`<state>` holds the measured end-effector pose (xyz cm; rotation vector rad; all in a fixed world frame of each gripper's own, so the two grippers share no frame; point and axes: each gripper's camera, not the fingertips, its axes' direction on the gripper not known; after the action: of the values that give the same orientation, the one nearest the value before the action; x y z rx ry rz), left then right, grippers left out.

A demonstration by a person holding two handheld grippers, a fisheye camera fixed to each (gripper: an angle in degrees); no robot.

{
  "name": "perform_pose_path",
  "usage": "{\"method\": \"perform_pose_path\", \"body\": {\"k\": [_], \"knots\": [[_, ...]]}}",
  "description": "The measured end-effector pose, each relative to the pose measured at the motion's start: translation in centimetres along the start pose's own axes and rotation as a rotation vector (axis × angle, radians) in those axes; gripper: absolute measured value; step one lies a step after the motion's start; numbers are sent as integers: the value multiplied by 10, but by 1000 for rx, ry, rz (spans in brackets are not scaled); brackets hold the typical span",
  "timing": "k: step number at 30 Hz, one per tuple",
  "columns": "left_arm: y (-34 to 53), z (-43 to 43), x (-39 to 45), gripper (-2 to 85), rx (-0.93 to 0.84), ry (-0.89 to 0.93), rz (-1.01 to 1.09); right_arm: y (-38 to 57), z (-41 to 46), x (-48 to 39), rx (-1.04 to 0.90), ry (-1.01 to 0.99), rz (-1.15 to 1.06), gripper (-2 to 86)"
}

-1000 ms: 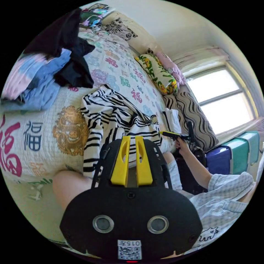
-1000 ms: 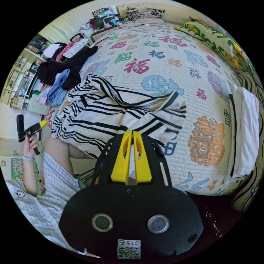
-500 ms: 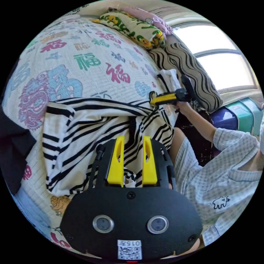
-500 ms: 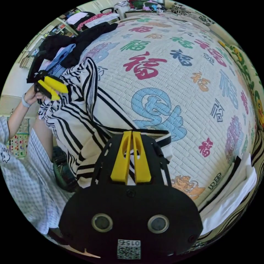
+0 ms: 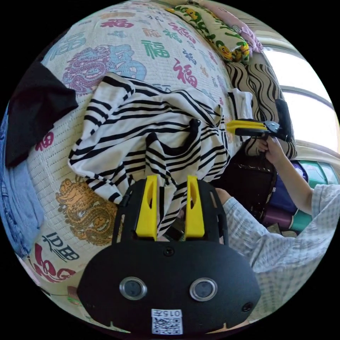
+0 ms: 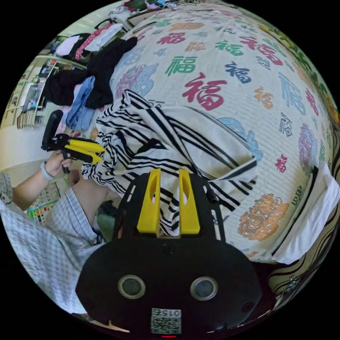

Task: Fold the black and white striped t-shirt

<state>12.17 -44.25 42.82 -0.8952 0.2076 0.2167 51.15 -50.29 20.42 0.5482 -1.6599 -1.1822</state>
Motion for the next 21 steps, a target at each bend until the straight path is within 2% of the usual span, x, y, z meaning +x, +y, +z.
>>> {"method": "perform_pose_path", "body": {"k": [5,6,8,9,11,14,17,21], "knots": [[-32,20,-11,106,36,-56,-84,-54,39,5,-115,-133,91,109],[-39,30,-12,54,25,-31,-91,-62,44,14,-131,-159,130,92],[-45,48,-8,22,-21,83,-75,-64,46,29,-148,-161,208,59],[-44,56,0,16,-34,188,-29,-58,38,38,-114,-204,226,53],[-36,62,23,12,-22,245,42,-38,22,55,-51,-300,297,59],[-21,79,71,8,-36,204,133,18,4,77,21,-531,436,83],[-16,105,109,6,-48,240,151,63,6,72,8,-774,499,110],[-20,139,157,6,-90,224,189,79,11,57,-34,-791,525,120]]}}
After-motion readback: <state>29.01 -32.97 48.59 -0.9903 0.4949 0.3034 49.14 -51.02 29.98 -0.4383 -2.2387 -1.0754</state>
